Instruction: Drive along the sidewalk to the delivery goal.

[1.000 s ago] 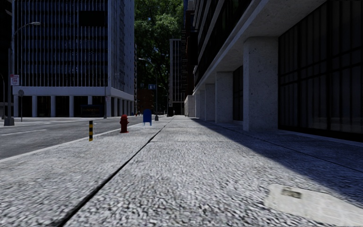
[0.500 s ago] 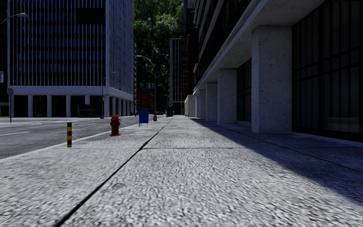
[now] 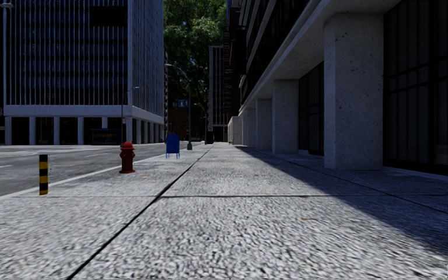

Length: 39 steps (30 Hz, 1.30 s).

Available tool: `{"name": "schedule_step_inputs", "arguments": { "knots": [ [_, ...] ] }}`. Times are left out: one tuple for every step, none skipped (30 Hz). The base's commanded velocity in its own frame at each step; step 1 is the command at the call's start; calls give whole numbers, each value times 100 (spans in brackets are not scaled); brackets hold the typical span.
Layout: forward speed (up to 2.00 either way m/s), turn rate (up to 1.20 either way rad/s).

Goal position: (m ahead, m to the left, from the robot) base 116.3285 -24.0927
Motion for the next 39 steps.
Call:
{"name": "schedule_step_inputs", "arguments": {
  "knots": [
    [200, 0],
    [200, 0],
    [200, 0],
    [200, 0],
    [200, 0],
    [200, 0],
    [200, 0],
    [200, 0],
    [200, 0],
    [200, 0],
    [200, 0],
    [200, 0],
    [200, 0],
    [200, 0],
    [200, 0],
    [200, 0],
    [200, 0],
    [200, 0],
    [200, 0],
    [200, 0],
    [200, 0],
    [200, 0],
    [200, 0],
    [200, 0],
    [200, 0],
    [200, 0],
    [200, 0],
    [200, 0],
    [200, 0],
    [200, 0],
    [200, 0],
    [200, 0],
    [200, 0],
    [200, 0],
    [200, 0],
    [200, 0],
    [200, 0],
    [200, 0],
    [200, 0]
  ]
}}
